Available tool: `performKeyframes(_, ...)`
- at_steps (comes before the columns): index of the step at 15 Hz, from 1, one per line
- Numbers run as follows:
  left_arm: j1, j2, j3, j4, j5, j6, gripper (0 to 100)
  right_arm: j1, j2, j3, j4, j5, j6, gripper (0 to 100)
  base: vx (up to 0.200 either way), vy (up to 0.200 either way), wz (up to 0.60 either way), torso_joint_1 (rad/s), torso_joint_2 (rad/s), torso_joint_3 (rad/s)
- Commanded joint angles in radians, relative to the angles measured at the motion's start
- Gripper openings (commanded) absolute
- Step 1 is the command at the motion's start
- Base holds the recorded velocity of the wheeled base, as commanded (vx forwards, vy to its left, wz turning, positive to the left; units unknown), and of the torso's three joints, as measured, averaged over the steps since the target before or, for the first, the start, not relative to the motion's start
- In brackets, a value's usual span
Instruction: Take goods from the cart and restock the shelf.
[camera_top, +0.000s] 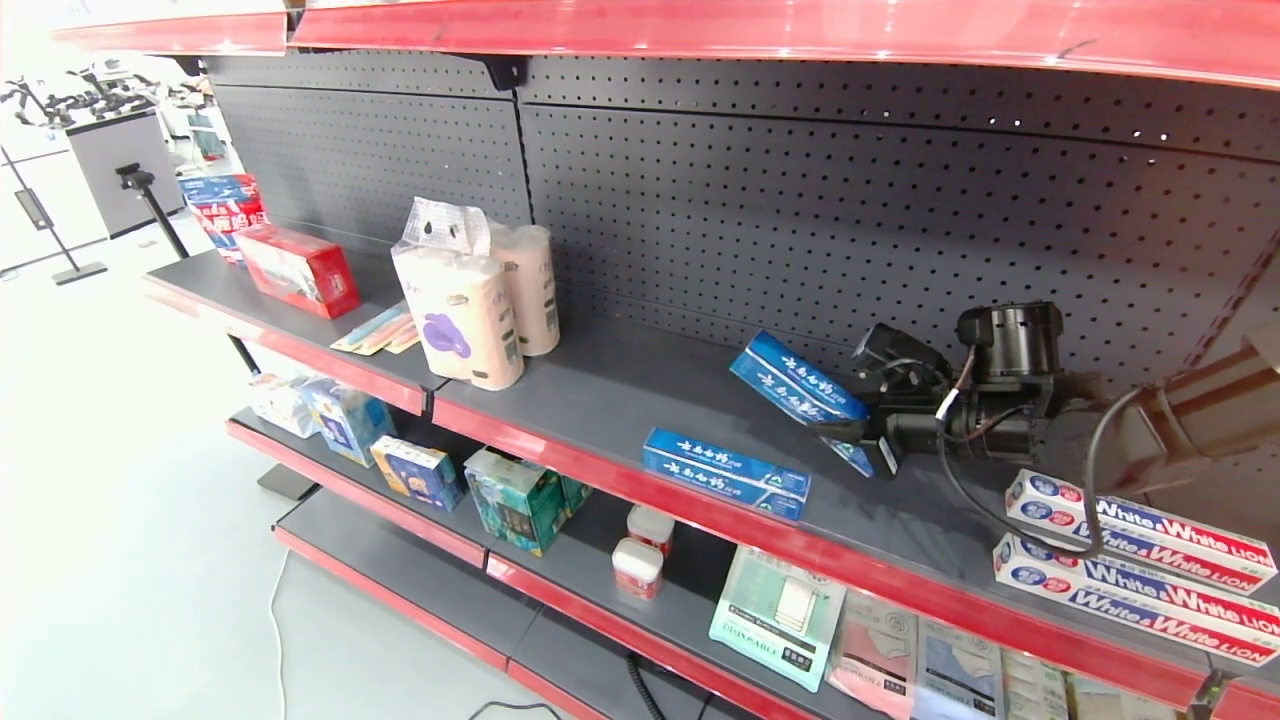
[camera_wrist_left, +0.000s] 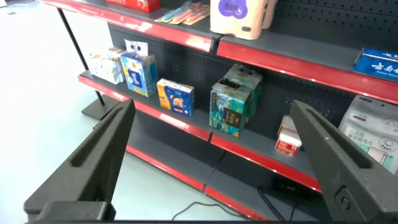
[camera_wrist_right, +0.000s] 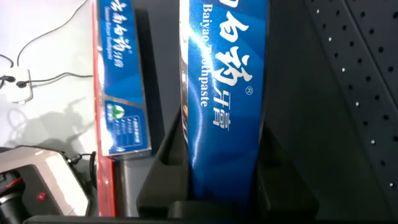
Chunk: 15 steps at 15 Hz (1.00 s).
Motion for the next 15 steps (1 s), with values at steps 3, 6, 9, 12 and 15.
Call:
performKeyframes(3,0.000,0.000,0.000,0.000,0.001,0.000,100,-0.024,0.077,-0.048,0.000,0.022,-0.021,0,0.000,0.000,0.00,0.000,0.00,0.000)
performKeyframes(6,0.000,0.000,0.000,0.000,0.001,0.000,100,-0.055,0.123,-0.082,0.001,0.032,-0.069,0,0.000,0.000,0.00,0.000,0.00,0.000)
performKeyframes(9,0.000,0.000,0.000,0.000,0.001,0.000,100,-0.048,0.146,-0.097,0.003,0.034,-0.096,0,0.000,0.000,0.00,0.000,0.00,0.000)
performKeyframes(12,0.000,0.000,0.000,0.000,0.001,0.000,100,-0.044,0.148,-0.099,0.014,0.032,-0.100,0,0.000,0.000,0.00,0.000,0.00,0.000)
performKeyframes(15,0.000,0.000,0.000,0.000,0.001,0.000,100,-0.041,0.157,-0.109,0.014,0.034,-0.113,0,0.000,0.000,0.00,0.000,0.00,0.000)
